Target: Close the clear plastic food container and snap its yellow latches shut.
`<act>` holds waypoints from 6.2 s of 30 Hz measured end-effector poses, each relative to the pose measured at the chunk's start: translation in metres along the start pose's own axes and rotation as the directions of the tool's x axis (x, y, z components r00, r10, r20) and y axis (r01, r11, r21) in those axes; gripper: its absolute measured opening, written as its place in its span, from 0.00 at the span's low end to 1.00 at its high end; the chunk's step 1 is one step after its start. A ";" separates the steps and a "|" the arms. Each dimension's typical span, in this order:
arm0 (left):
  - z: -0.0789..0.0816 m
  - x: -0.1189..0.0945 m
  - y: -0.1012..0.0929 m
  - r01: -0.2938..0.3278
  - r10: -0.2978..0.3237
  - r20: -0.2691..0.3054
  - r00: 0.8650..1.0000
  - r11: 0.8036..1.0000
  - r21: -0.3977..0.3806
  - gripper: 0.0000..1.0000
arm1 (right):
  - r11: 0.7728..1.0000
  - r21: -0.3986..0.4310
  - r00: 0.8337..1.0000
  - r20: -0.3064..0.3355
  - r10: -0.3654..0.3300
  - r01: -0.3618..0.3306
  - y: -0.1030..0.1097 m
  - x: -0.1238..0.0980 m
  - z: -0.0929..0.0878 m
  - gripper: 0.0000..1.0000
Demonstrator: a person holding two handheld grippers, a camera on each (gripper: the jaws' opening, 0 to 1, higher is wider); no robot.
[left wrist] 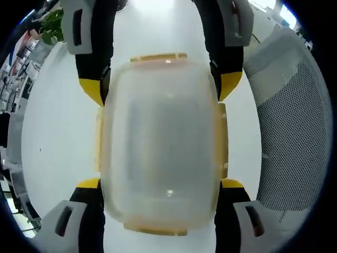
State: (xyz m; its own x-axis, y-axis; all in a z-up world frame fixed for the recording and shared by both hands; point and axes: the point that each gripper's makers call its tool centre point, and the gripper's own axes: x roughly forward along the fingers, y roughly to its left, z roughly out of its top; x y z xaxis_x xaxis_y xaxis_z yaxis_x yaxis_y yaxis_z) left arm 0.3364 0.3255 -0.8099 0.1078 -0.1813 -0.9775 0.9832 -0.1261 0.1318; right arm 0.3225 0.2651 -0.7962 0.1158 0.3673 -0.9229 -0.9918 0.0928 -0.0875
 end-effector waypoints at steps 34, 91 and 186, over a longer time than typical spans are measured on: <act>-0.001 0.001 -0.004 0.000 0.000 -0.001 1.000 1.000 -0.014 0.86 | 1.000 0.005 0.999 0.032 -0.001 0.001 0.002 0.001 0.001 0.78; -0.109 -0.019 -0.009 0.003 -0.001 0.057 0.998 0.999 -0.047 0.87 | 0.999 0.041 1.000 0.028 -0.006 0.005 0.003 0.050 0.109 0.83; -0.107 -0.011 0.056 0.039 -0.032 0.091 0.995 0.997 -0.071 0.89 | 0.999 0.047 1.000 0.021 0.011 -0.012 -0.063 0.055 0.101 0.85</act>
State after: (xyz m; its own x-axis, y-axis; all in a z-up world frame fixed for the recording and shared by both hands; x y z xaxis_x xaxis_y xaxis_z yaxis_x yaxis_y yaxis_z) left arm 0.4061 0.4246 -0.8091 0.0623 -0.2648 -0.9623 0.9946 -0.0632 0.0818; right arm 0.3972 0.3732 -0.8032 0.1056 0.3878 -0.9157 -0.9896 0.1318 -0.0583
